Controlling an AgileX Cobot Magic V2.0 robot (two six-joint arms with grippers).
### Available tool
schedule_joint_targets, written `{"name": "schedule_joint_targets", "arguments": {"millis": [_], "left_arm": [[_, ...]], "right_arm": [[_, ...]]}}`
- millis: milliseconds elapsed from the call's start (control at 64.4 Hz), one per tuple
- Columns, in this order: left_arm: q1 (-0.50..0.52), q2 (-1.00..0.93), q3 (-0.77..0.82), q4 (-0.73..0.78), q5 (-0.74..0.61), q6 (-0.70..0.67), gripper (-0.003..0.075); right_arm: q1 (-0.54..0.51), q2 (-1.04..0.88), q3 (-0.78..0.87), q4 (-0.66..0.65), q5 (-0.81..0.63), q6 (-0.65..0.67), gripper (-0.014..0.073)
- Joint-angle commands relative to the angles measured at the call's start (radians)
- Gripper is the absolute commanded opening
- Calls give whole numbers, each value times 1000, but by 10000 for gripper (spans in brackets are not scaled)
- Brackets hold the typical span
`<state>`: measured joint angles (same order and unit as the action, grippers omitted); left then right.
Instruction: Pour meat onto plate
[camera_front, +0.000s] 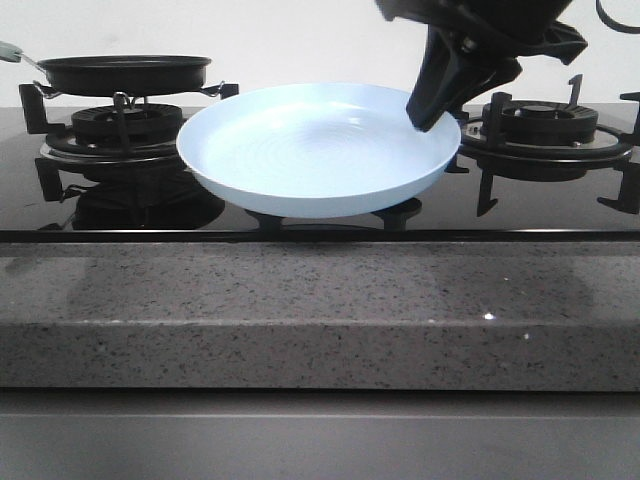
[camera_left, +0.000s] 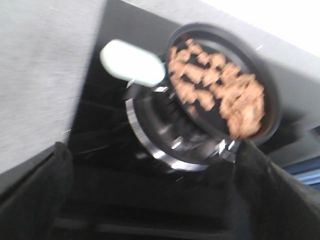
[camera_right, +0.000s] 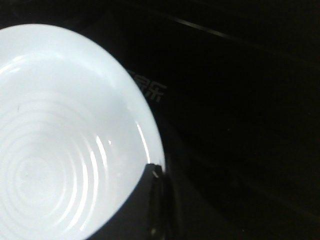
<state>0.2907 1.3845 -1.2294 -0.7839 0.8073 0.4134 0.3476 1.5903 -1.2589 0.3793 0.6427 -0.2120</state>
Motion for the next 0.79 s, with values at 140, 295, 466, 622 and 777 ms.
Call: {"name": "schedule_joint_targets", "arguments": {"millis": [140, 295, 466, 622, 777], "left_arm": [[17, 163, -117, -247, -20, 30, 640], [17, 271, -164, -342, -18, 31, 640], [17, 346, -206, -490, 12, 92, 639], [17, 378, -238, -574, 43, 125, 637], [17, 403, -248, -597, 54, 125, 530]], "right_arm": [[-1, -39, -24, 13, -48, -9, -119], [-1, -39, -24, 13, -48, -9, -119], [-1, -39, -24, 13, -48, -9, -119], [-1, -39, -24, 13, -48, -9, -119], [-1, -39, -24, 13, -48, -9, -119]]}}
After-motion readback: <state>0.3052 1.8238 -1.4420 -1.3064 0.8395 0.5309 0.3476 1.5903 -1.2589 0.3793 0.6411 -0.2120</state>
